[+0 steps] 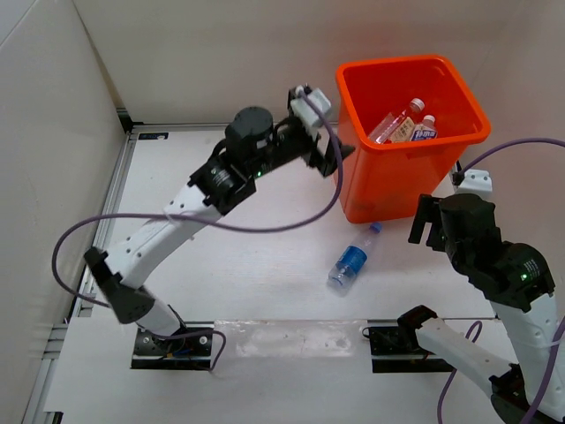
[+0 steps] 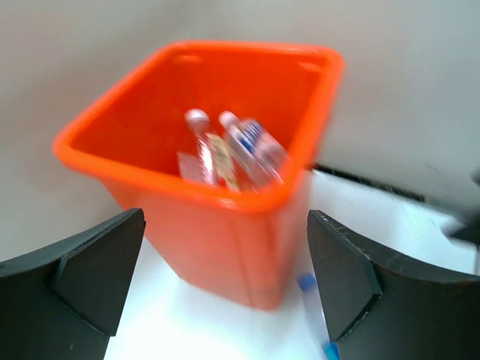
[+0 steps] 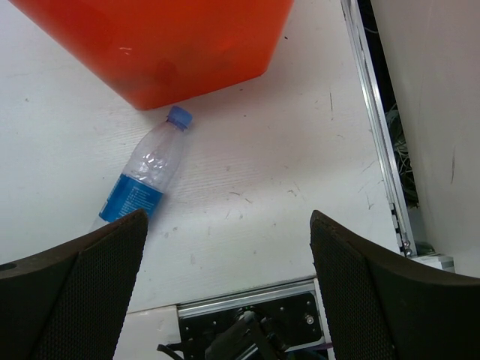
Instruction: Put the plastic bottles in the bin
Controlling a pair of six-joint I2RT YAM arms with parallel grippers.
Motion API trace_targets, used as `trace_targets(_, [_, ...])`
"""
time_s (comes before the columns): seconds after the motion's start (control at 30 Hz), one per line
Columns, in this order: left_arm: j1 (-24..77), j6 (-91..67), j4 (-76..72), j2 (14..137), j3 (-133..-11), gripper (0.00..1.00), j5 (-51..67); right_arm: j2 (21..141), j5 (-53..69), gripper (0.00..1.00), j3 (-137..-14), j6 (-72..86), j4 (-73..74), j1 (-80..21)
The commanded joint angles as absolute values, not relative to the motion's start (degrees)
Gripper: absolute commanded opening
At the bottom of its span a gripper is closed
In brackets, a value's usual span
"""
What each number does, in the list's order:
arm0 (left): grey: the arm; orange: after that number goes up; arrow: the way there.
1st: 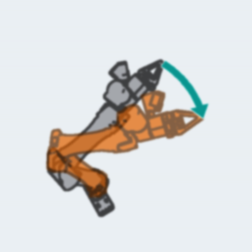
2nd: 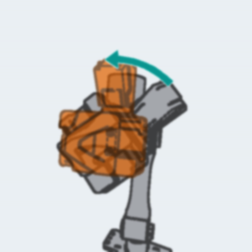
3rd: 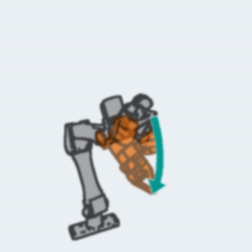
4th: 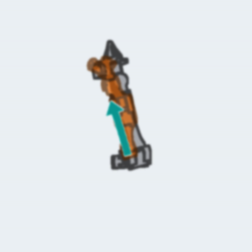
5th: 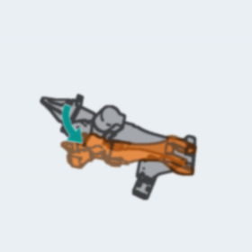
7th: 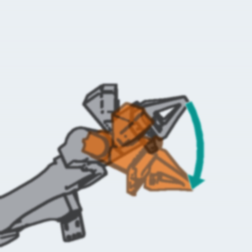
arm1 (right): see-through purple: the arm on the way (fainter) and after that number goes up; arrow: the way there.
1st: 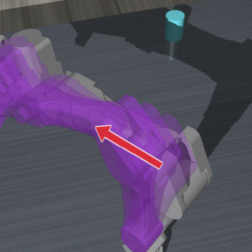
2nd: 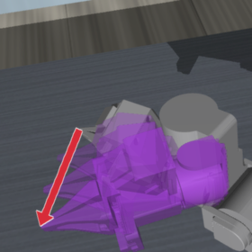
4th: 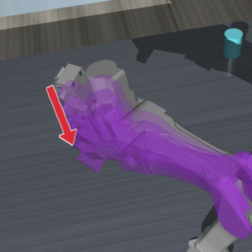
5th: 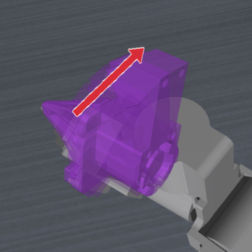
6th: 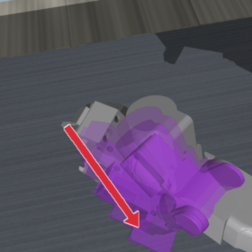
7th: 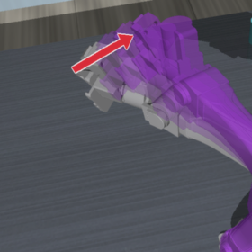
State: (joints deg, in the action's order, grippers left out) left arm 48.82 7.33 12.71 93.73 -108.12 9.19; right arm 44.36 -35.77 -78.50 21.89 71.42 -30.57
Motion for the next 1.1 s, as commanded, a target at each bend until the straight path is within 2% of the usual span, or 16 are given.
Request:
trace_targets(0.0, [51.7, 10.2, 11.7, 87.9, -95.1, 0.99, 5.9, 44.6, -36.3, 0.90, -78.3, 22.1, 69.3, -30.1])
trace_targets(0.03, [52.5, 9.5, 11.3, 86.2, -87.4, 0.99, 5.5, 44.5, -36.4, 0.90, -78.3, 22.1, 69.3, -30.1])
trace_targets(0.2, [55.6, 4.0, 12.0, 85.2, -75.9, 0.99, 8.5, 44.4, -36.4, 0.90, -78.2, 22.9, 70.4, -30.0])
trace_targets(0.37, [57.0, 2.2, 12.0, 88.1, -74.7, 0.99, 9.5, 44.8, -35.9, 0.90, -78.5, 23.5, 71.3, -30.1])
trace_targets(0.57, [55.7, 1.8, 16.0, 88.4, -76.4, 0.99, 3.7, 45.0, -33.0, 0.90, -75.5, 21.5, 71.1, -30.7])
trace_targets(0.7, [54.3, 2.5, 23.3, 85.4, -75.5, 0.99, -3.9, 46.4, -24.0, 0.90, -71.8, 21.0, 69.4, -29.7])
trace_targets(0.8, [53.2, 3.3, 24.5, 78.3, -71.0, 0.99, -7.9, 50.7, -18.7, 0.90, -70.6, 22.3, 68.9, -28.4])
trace_targets(0.93, [50.3, 0.5, 29.0, 72.2, -66.3, 0.99, -10.5, 54.0, -4.2, 0.90, -65.3, 23.6, 68.6, -19.4])
trace_targets(1.07, [46.0, -5.4, 33.5, 66.5, -62.0, 0.99, -11.5, 53.7, 4.5, 0.90, -60.3, 26.2, 66.3, -17.8])
